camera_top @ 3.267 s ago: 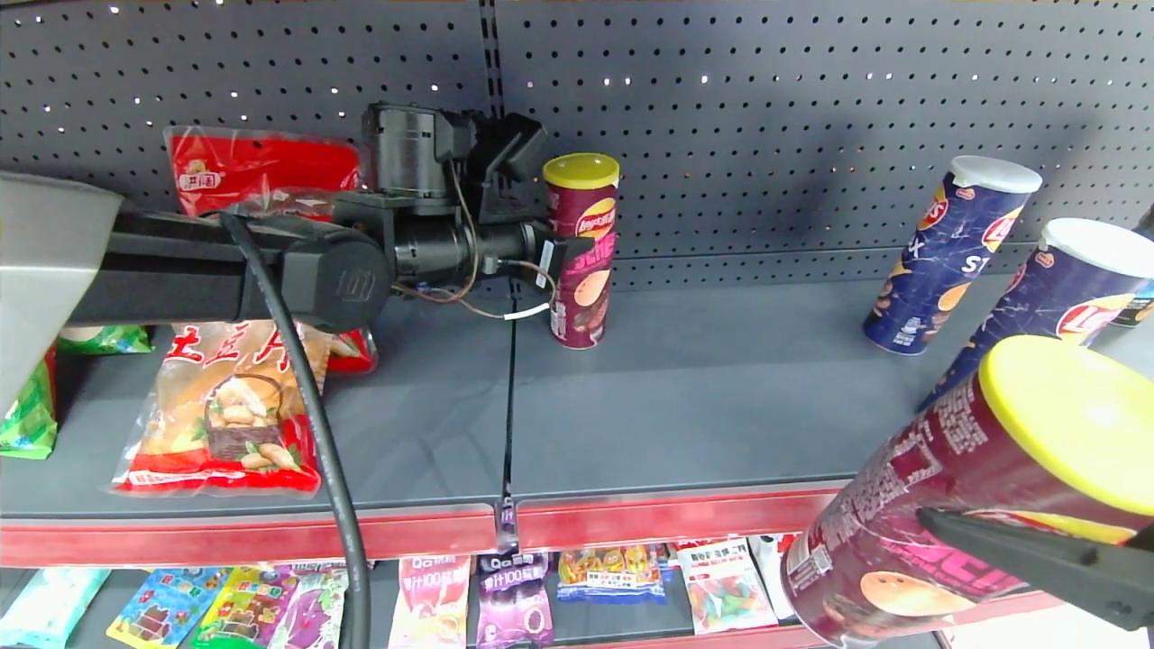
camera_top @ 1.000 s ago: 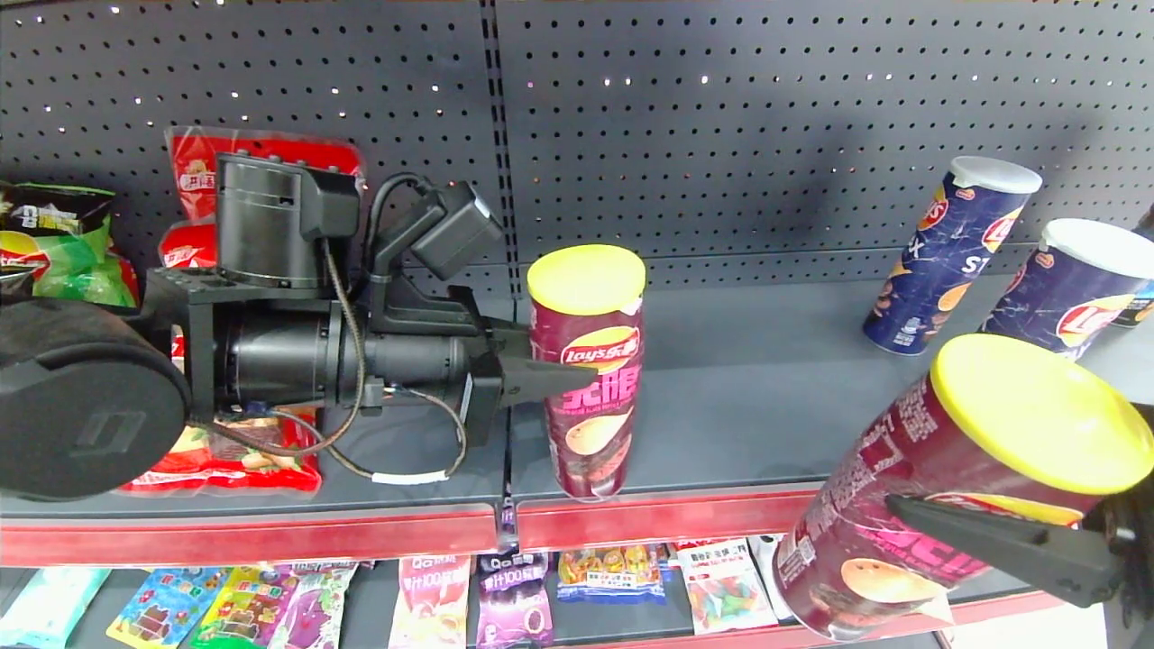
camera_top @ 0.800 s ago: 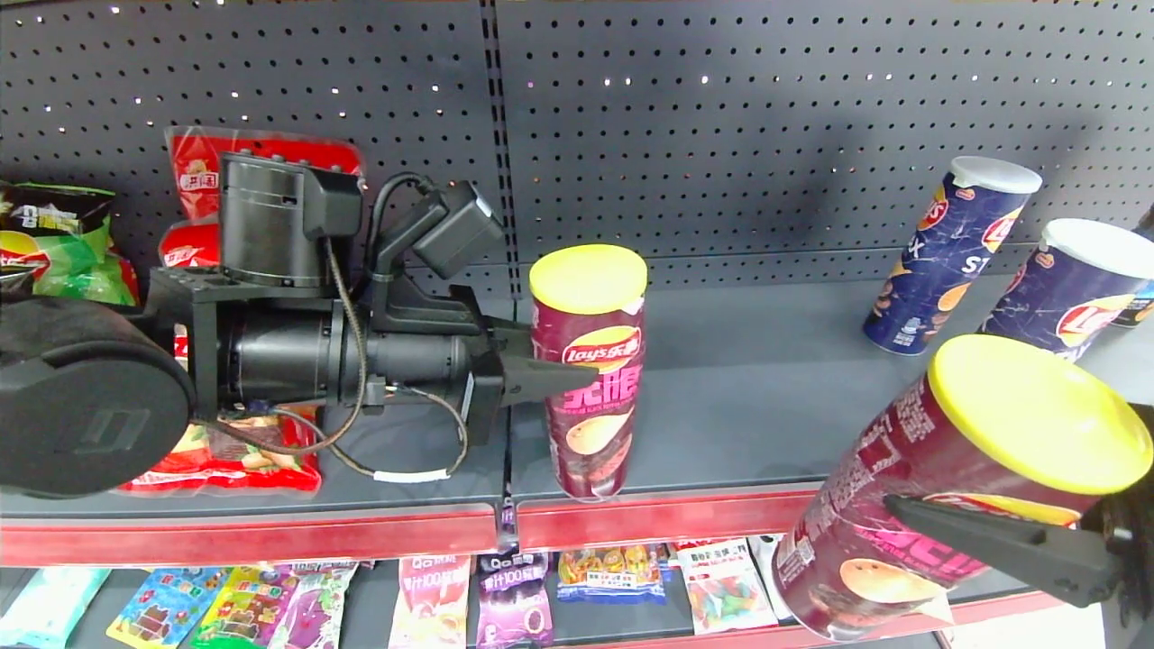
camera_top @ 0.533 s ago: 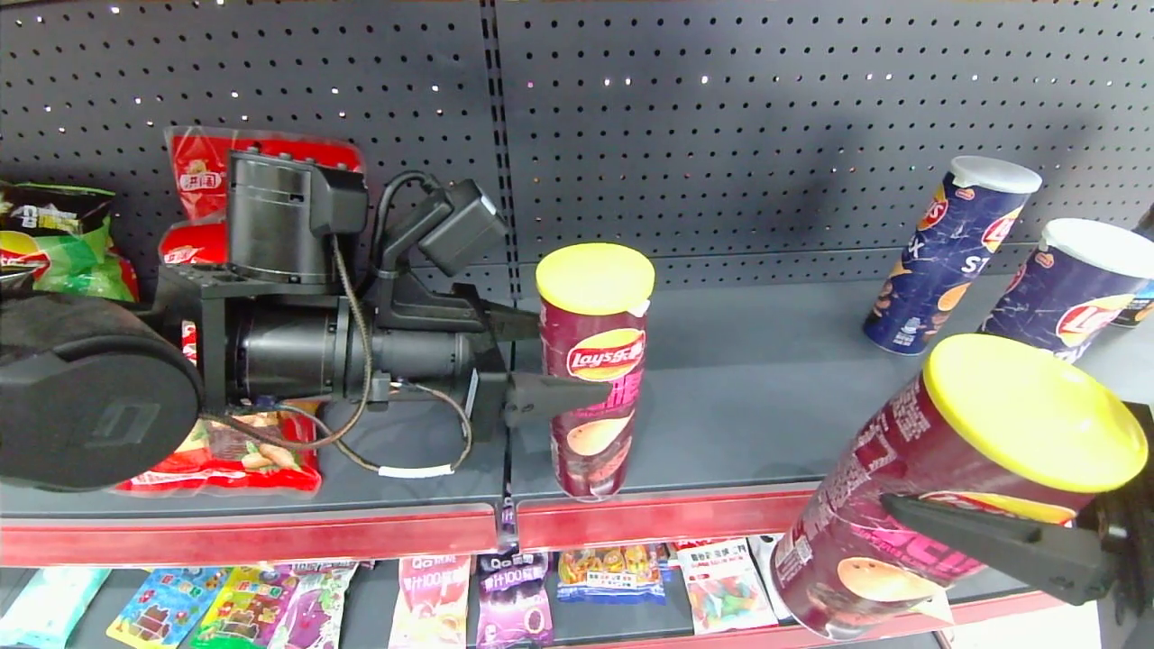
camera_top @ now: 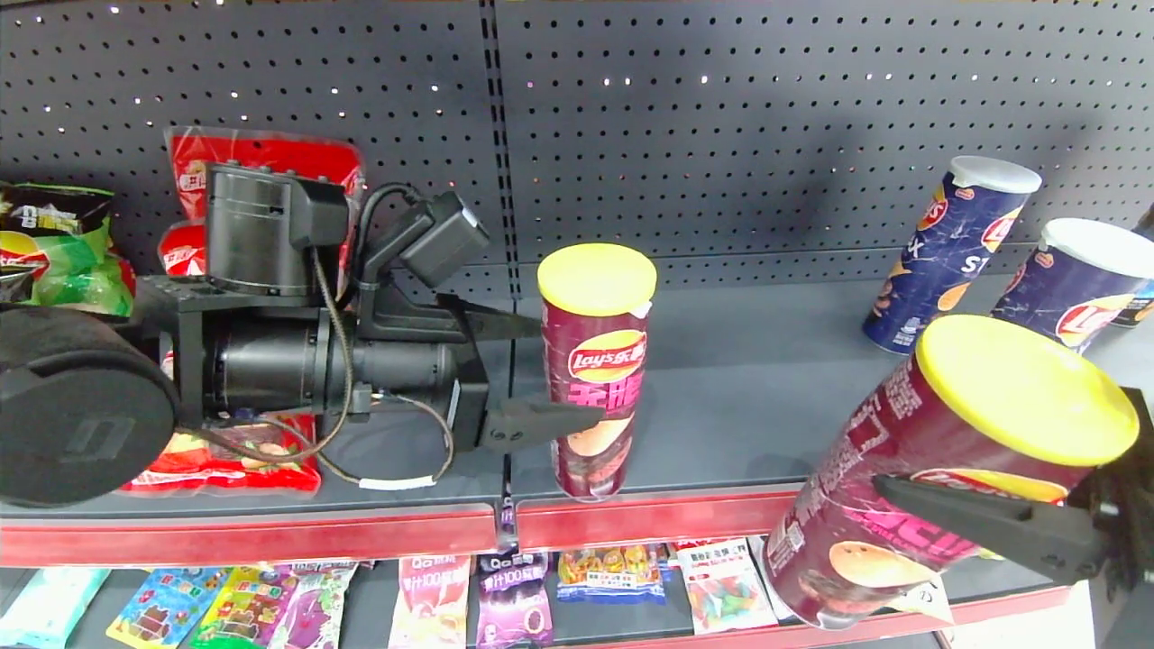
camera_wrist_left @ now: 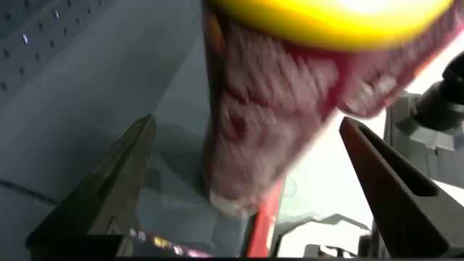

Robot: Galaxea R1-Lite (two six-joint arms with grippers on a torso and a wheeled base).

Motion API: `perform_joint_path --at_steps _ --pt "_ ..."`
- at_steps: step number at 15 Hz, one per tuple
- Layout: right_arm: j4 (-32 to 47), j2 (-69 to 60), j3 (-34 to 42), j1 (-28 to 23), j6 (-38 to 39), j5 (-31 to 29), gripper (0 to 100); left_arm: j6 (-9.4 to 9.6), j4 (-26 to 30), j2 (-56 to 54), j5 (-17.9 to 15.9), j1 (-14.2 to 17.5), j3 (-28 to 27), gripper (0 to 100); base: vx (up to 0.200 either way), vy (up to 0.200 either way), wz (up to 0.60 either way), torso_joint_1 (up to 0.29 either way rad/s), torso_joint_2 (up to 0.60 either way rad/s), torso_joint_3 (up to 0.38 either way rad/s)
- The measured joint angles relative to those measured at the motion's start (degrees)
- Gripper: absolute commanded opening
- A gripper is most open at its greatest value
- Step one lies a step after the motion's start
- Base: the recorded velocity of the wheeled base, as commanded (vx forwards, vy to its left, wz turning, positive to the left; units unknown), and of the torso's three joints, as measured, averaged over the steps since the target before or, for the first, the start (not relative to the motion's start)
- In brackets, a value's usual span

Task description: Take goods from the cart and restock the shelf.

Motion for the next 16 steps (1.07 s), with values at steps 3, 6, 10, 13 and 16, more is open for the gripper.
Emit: perform_joint_path --at_steps 3,6,10,13,16 --pt "0.0 3.1 -3.4 -0.4 0.8 0.0 0 -0.13 0.0 -5.2 0.3 1.5 6.5 100 0.000 0.000 0.00 0.000 0.00 0.000" --pt "0.0 8.1 -8.5 -2.5 1.0 0.1 0 -0.26 0.1 -11.7 0.6 3.9 13.8 100 0.000 0.000 0.00 0.000 0.00 0.000" --pt "0.0 17.6 -18.6 -6.1 0.8 1.2 0 -2.91 0.2 -20.4 4.4 7.0 22.1 100 0.000 0.000 0.00 0.000 0.00 0.000" --pt "0.0 24.5 -25.2 -8.7 0.1 2.6 0 -4.11 0.2 -24.0 7.0 7.5 24.5 100 0.000 0.000 0.00 0.000 0.00 0.000" --pt "0.0 31.4 -31.5 -9.5 -0.9 4.0 0 -4.44 0.2 -25.4 7.4 7.6 25.0 100 0.000 0.000 0.00 0.000 0.00 0.000"
